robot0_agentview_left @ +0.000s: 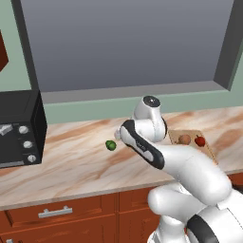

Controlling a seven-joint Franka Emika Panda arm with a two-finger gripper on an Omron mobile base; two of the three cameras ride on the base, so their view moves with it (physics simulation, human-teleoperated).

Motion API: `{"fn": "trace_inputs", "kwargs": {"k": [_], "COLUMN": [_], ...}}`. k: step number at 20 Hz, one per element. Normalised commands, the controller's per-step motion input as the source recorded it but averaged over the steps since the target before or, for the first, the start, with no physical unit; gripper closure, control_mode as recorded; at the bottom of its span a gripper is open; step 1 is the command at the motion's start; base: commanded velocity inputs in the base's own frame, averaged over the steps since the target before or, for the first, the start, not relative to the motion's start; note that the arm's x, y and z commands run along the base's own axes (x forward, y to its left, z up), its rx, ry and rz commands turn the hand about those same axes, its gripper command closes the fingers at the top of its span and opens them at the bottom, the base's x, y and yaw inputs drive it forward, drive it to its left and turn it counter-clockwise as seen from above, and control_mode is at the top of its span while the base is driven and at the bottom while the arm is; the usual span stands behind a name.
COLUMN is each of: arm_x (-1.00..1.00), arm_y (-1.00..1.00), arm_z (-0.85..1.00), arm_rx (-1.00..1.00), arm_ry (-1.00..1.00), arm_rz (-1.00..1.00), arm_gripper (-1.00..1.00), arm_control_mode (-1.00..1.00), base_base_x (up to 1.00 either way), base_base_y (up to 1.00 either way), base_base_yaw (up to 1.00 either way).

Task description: Place the avocado, onion, tomato, and bell pepper on the cutting board.

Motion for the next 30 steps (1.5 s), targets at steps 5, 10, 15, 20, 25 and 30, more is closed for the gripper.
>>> {"fn": "trace_inputs", "kwargs": {"k": [5,10,15,20,25,30], "arm_x": [0.49,0.40,0.35,0.32,0.28,0.22], "arm_y": [0.45,0.27,0.13,0.20,0.14,0.00], "arm_z": [-0.18,-0.32,-0.33,-0.19,-0.18,-0.23], "arm_rx": [-0.01,-0.01,-0.01,-0.03,-0.02,0.00], "arm_ry": [0.08,0.03,0.00,0.00,0.00,0.00], "arm_rz": [0.00,0.00,0.00,0.00,0.00,0.00], "arm_gripper": [-1.00,-1.00,-1.00,-1.00,-1.00,-1.00], "arm_control_mode": [-1.00,-1.00,-1.00,-1.00,-1.00,-1.00], "base_base_x": [0.00,0.00,0.00,0.00,0.00,0.00], "base_base_y": [0.00,0.00,0.00,0.00,0.00,0.00], "base_base_yaw": [0.00,0.00,0.00,0.00,0.00,0.00]}}
